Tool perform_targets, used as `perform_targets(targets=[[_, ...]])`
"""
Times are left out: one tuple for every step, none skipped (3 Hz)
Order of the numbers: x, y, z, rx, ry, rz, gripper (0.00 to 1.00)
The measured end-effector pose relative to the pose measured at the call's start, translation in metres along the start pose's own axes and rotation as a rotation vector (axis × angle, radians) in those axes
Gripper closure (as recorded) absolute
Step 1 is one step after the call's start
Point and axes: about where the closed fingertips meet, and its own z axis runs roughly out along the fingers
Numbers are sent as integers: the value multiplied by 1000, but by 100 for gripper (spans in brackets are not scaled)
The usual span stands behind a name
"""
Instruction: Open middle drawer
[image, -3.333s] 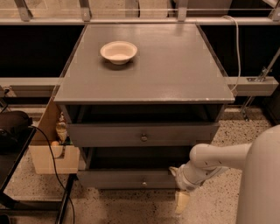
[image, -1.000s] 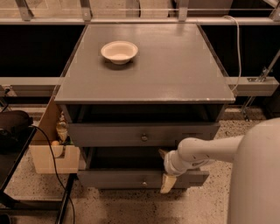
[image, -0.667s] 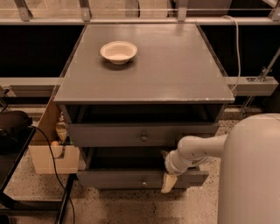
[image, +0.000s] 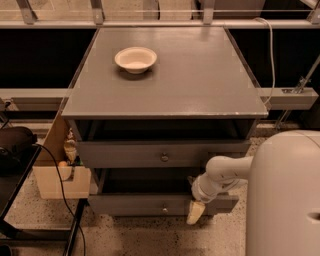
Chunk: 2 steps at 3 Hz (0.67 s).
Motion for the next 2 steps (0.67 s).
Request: perform_targets(targets=[[6, 20, 1, -34, -5, 17, 0], [9, 34, 0, -58, -6, 24, 0]])
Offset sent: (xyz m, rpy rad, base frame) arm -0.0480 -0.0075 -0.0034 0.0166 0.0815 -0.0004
